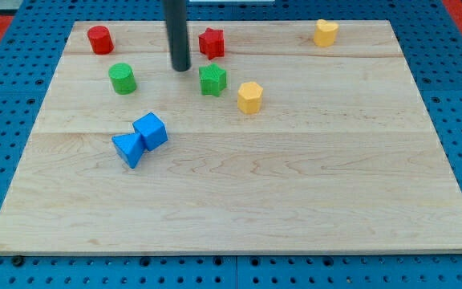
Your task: Push the green circle to the left center
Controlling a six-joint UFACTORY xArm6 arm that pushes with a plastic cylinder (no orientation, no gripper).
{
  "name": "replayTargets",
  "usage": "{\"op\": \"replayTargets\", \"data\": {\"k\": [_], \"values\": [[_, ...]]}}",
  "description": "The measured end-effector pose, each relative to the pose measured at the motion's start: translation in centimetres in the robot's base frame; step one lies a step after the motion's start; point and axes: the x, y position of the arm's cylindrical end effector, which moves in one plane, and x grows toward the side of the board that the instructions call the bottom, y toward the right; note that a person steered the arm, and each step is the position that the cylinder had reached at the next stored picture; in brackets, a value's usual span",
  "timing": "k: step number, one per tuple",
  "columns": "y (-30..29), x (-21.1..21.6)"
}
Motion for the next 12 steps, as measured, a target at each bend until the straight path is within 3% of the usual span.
{"op": "replayTargets", "data": {"k": [3,5,12], "values": [[-11.6,4.5],[-7.2,4.4],[-6.9,3.7]]}}
